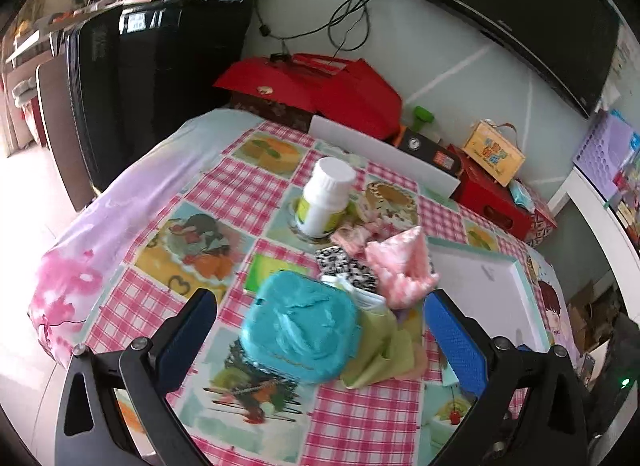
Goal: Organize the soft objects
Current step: 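Reach the right gripper to the green felt cloth and grasp it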
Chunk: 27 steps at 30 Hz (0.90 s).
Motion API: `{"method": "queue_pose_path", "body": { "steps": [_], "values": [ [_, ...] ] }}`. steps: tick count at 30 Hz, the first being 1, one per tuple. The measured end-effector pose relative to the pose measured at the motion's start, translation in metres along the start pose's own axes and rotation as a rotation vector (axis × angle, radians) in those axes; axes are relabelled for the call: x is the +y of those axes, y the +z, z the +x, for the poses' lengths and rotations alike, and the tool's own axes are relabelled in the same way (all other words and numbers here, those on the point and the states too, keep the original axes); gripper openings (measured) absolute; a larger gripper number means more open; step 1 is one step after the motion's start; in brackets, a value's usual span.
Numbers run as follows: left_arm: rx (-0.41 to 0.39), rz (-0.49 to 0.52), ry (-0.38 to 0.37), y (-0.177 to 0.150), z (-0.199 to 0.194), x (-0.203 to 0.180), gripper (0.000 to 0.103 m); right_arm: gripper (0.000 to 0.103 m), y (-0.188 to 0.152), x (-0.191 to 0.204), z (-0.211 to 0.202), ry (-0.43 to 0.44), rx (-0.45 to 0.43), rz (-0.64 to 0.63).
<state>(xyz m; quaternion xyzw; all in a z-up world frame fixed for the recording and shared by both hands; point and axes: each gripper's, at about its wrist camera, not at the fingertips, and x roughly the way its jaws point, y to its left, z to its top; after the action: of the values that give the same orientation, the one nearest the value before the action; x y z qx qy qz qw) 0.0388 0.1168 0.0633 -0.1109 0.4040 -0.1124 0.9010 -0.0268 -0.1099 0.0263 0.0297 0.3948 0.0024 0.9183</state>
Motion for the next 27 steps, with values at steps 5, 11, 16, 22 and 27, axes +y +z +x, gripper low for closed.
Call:
{"method": "queue_pose_path", "body": {
  "steps": [5,11,16,22,27],
  "values": [
    [-0.010,-0.010,0.010,0.005,0.007,0.017,0.103,0.103,0.002,0.024,0.026,0.054,0.048,-0.045],
    [0.006,-0.034,-0.005,0.010,0.017,0.032,0.103,0.103,0.001,0.041,0.052,0.073,0.102,-0.082],
    [0.063,-0.001,0.005,0.009,0.030,0.031,0.103,0.100,0.001,0.049,0.066,0.075,0.122,-0.092],
    [0.118,0.004,0.019,0.010,0.041,0.036,0.103,0.087,0.003,0.051,0.081,0.092,0.157,-0.090],
    [0.142,0.003,0.030,0.011,0.046,0.040,0.103,0.066,0.003,0.060,0.095,0.106,0.186,-0.108]
  ]
}}
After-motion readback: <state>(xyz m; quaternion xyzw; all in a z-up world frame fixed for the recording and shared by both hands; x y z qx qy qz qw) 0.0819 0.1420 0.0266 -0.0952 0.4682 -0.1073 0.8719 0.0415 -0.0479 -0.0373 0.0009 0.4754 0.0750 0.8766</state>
